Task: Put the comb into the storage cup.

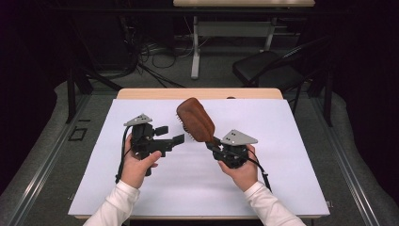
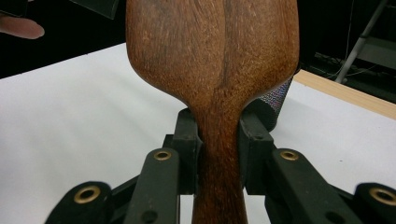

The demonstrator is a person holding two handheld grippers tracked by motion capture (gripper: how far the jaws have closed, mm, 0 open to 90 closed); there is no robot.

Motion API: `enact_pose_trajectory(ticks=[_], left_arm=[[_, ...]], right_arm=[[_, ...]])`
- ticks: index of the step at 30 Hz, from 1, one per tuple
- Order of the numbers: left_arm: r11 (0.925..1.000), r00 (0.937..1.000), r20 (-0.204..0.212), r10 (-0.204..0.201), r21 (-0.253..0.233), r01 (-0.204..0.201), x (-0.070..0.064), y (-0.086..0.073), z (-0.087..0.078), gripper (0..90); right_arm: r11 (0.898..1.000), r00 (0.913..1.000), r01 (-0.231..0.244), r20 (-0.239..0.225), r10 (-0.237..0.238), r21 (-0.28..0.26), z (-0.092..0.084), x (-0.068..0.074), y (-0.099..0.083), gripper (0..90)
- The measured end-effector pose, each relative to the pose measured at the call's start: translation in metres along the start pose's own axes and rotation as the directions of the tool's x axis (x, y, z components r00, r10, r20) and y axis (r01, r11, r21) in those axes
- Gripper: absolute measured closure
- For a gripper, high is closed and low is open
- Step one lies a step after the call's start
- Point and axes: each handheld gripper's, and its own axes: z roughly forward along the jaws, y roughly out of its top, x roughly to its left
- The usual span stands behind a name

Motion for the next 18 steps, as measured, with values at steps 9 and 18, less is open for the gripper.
enact_pose_trajectory(ticks=[9, 18], left_arm=[[0.9995, 0.9998, 0.004, 0.019, 0.023, -0.019, -0.003, 0.010, 0.005, 12.2], [0.9987, 0.9993, 0.018, 0.033, 0.039, -0.034, -0.008, 0.019, 0.013, 12.3]], right_arm=[[1.000, 1.0000, 0.005, -0.001, -0.005, 0.000, 0.000, 0.001, 0.000, 72.1], [1.000, 1.0000, 0.009, -0.002, -0.009, -0.003, 0.000, 0.002, -0.001, 72.1]])
